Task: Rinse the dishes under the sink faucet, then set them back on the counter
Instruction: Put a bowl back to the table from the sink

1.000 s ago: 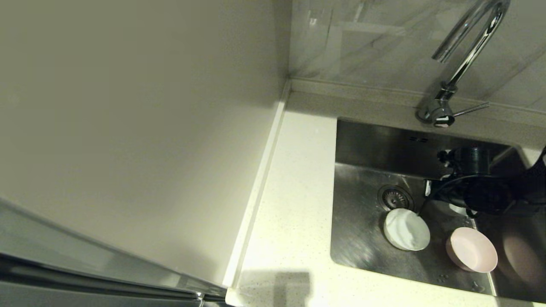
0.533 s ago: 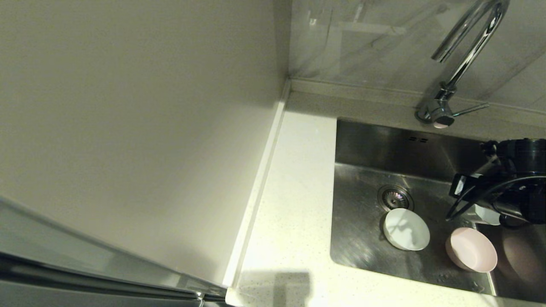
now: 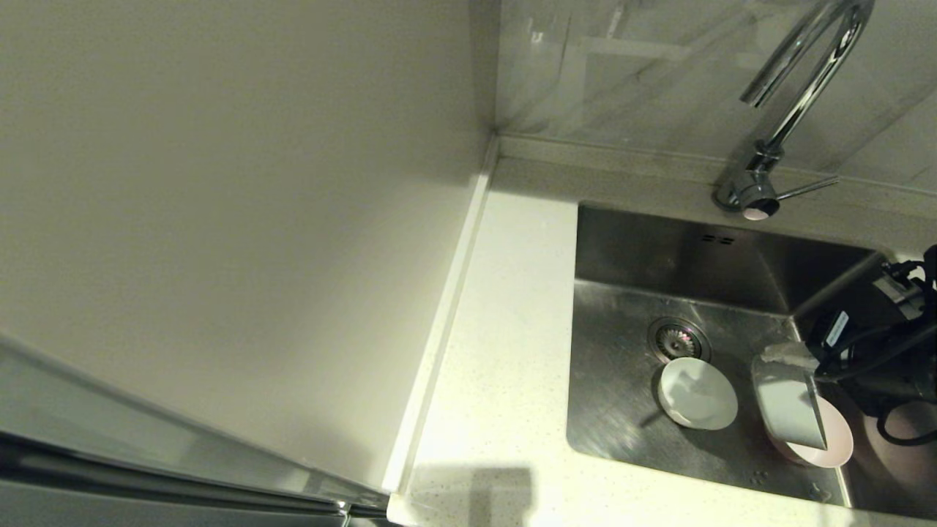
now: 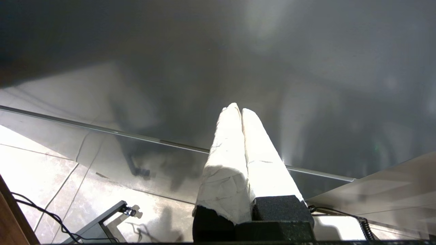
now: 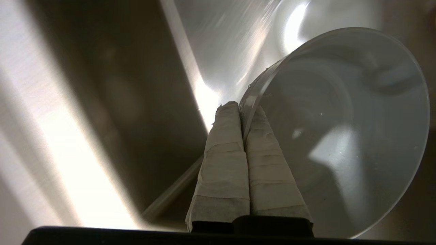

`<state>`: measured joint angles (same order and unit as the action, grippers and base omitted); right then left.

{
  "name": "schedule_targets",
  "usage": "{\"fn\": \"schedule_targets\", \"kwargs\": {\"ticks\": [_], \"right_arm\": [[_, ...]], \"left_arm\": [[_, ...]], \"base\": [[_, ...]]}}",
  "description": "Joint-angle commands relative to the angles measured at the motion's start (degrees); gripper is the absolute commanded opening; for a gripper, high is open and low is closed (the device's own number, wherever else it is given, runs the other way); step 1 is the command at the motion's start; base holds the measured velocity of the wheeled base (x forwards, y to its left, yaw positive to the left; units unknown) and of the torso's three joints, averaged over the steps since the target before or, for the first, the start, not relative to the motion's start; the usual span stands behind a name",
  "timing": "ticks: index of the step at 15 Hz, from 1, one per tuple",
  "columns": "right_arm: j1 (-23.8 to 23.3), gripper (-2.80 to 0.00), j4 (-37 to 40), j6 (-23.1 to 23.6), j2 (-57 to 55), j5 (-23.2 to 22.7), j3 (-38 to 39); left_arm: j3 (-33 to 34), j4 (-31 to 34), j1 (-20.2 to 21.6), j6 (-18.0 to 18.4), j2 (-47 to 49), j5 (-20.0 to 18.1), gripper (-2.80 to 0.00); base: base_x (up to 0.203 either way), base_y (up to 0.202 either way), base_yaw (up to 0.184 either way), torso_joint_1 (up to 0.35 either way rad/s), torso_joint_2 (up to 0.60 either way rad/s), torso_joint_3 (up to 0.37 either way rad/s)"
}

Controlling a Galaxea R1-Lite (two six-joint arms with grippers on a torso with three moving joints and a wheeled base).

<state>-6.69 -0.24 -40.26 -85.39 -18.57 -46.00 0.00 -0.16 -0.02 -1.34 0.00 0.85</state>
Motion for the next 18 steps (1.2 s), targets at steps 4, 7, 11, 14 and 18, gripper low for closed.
{"fn": "schedule_targets", "kwargs": {"ticks": [4, 7, 11, 14, 18], "right_arm": [[-0.03, -2.8, 6.59, -5.0, 2.2, -15.55, -1.99], [0.01, -2.8, 11.31, -6.04, 2.79, -23.64, -3.38], [0.01, -2.8, 17.24, -6.05, 5.57, -33.29, -3.75], [0.01, -2.8, 18.26, -6.07, 7.18, -34.52, -3.48], [0.0, -2.8, 19.04, -9.12, 7.26, -40.52, -3.07]], "left_arm": [[0.0, -0.02, 0.02, -0.05, -0.18, 0.03, -2.8], [0.0, -0.02, 0.0, -0.07, -0.18, 0.03, -2.8], [0.0, -0.02, -0.06, -0.04, -0.18, 0.03, -2.8], [0.0, -0.02, 0.02, -0.07, -0.18, 0.03, -2.8], [0.0, -0.02, 0.02, -0.07, -0.18, 0.03, -2.8]], "base": [[0.0, 0.0, 0.0, 0.0, 0.0, 0.0], [0.0, 0.0, 0.0, 0.0, 0.0, 0.0], [0.0, 0.0, 0.0, 0.0, 0.0, 0.0], [0.0, 0.0, 0.0, 0.0, 0.0, 0.0], [0.0, 0.0, 0.0, 0.0, 0.0, 0.0]]}}
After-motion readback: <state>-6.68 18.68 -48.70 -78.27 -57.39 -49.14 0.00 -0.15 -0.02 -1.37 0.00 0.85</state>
